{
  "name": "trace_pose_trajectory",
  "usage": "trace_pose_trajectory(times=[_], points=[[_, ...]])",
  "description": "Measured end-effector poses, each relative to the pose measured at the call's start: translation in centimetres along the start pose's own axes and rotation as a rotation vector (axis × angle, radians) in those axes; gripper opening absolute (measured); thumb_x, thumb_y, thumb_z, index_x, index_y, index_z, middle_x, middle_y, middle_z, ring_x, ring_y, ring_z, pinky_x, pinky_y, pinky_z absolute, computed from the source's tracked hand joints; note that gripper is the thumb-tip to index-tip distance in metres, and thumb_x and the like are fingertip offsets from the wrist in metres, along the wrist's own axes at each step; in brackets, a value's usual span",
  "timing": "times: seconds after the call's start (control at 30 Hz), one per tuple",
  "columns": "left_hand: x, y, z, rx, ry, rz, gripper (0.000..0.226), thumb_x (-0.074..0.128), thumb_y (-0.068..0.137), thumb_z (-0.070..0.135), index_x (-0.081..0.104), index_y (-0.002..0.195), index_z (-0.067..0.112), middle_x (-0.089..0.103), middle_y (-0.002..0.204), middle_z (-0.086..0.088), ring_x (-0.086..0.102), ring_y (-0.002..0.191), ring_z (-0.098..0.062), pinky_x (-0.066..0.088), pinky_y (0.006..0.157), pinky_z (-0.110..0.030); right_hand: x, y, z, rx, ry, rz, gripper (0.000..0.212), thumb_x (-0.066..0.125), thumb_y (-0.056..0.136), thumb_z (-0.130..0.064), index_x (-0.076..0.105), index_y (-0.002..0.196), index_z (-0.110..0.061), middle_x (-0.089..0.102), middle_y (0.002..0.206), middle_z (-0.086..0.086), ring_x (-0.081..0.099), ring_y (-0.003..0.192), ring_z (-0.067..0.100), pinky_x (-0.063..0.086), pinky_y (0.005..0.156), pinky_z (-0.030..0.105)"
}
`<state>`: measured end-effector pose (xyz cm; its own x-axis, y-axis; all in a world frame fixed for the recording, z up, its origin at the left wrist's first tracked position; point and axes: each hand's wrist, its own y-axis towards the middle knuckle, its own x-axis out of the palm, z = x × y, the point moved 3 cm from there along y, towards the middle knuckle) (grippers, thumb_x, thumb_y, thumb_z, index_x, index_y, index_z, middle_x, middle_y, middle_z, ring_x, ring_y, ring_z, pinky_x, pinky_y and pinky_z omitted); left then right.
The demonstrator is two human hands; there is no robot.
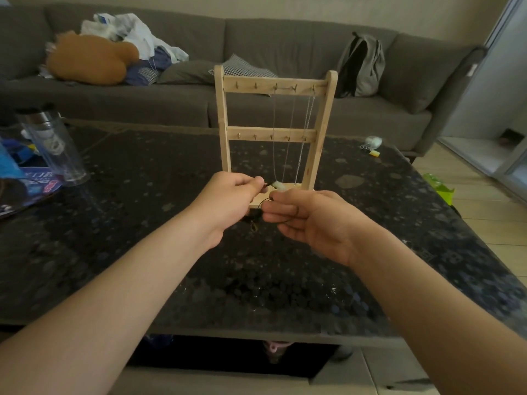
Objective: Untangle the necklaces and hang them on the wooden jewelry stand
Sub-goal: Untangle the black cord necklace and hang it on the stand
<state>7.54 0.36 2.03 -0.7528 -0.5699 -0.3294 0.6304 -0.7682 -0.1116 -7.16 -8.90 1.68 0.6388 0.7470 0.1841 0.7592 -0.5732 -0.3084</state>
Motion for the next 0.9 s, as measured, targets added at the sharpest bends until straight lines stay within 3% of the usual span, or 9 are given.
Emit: trace_pose_trajectory(times=[0.1, 0.2, 0.3, 0.43, 0.5, 0.57, 0.7, 0.9], points=[[0.3, 0.5, -0.3, -0.11, -0.178, -0.015, 0.034, 0.05, 0.114, 0.038, 0.074, 0.098, 0.02, 0.062, 0.076, 0.006, 0.058, 0.07, -0.012, 0.054, 0.085, -0.037, 0.0, 0.0, -0.1, 0.022, -0.044, 0.03, 0.02, 0.07, 0.103, -0.027, 0.077, 0.113, -0.011, 0.083, 0.105, 0.01, 0.081, 0.099, 0.019, 0.055, 0.091, 0.036], [0.4, 0.4, -0.1, -0.174, -0.459, 0.004, 0.035, 0.048, 0.116, 0.036, 0.069, 0.097, 0.016, 0.069, 0.076, 0.001, 0.063, 0.066, -0.012, 0.057, 0.08, -0.034, -0.2, 0.0, 0.1, 0.048, -0.086, 0.071, 0.023, 0.065, 0.107, -0.033, 0.077, 0.106, -0.013, 0.082, 0.091, 0.006, 0.079, 0.084, 0.017, 0.056, 0.085, 0.034], [0.2, 0.0, 0.4, -0.166, -0.626, 0.031, 0.031, 0.045, 0.116, 0.037, 0.066, 0.11, 0.015, 0.081, 0.087, -0.004, 0.067, 0.067, -0.013, 0.061, 0.079, -0.036, -0.5, 0.1, 0.2, 0.048, -0.133, 0.117, 0.023, 0.067, 0.106, -0.031, 0.077, 0.108, -0.011, 0.068, 0.07, 0.0, 0.071, 0.068, 0.013, 0.052, 0.076, 0.032], [-0.2, -0.1, 0.8, -0.176, -0.642, 0.041, 0.031, 0.045, 0.114, 0.045, 0.06, 0.115, 0.018, 0.084, 0.099, -0.007, 0.074, 0.077, -0.018, 0.065, 0.088, -0.043, -0.9, 0.4, 0.4, 0.053, -0.236, 0.13, 0.025, 0.083, 0.093, -0.029, 0.078, 0.111, -0.012, 0.062, 0.076, 0.003, 0.06, 0.067, 0.014, 0.05, 0.071, 0.034], [-0.2, -0.2, 0.8, -0.178, -0.636, 0.027, 0.022, 0.054, 0.113, 0.039, 0.06, 0.117, 0.019, 0.083, 0.101, -0.007, 0.08, 0.086, -0.02, 0.064, 0.089, -0.047, -0.8, 0.5, 0.5, 0.055, -0.339, 0.115, 0.021, 0.086, 0.09, -0.024, 0.081, 0.106, -0.012, 0.063, 0.078, 0.006, 0.057, 0.069, 0.017, 0.05, 0.071, 0.034], [-0.2, -0.1, 0.5, -0.173, -0.601, 0.039, 0.016, 0.064, 0.109, 0.02, 0.061, 0.124, 0.015, 0.081, 0.111, -0.009, 0.082, 0.094, -0.021, 0.065, 0.084, -0.045, -0.9, 0.5, 0.5, 0.041, -0.468, 0.127, 0.01, 0.08, 0.095, -0.019, 0.081, 0.102, -0.012, 0.062, 0.069, 0.004, 0.055, 0.062, 0.014, 0.051, 0.065, 0.029], [-0.5, 0.5, -0.5, -0.222, -0.566, 0.128, 0.044, 0.067, 0.099, -0.008, 0.06, 0.138, 0.01, 0.067, 0.129, -0.014, 0.079, 0.103, -0.023, 0.069, 0.076, -0.041, -0.9, 0.4, 0.3, -0.027, -0.718, 0.094, 0.014, 0.074, 0.101, -0.029, 0.081, 0.097, -0.018, 0.061, 0.058, -0.003, 0.052, 0.048, 0.007, 0.049, 0.05, 0.02], [-0.3, 0.6, -1.4, -0.296, -0.476, 0.152, 0.047, 0.066, 0.096, -0.017, 0.056, 0.137, 0.006, 0.064, 0.132, -0.018, 0.08, 0.096, -0.029, 0.069, 0.071, -0.038, -0.9, 0.6, 0.1, -0.17, -0.656, 0.15, 0.022, 0.062, 0.109, -0.025, 0.078, 0.096, -0.018, 0.058, 0.054, -0.009, 0.048, 0.047, 0.006, 0.042, 0.045, 0.021]])
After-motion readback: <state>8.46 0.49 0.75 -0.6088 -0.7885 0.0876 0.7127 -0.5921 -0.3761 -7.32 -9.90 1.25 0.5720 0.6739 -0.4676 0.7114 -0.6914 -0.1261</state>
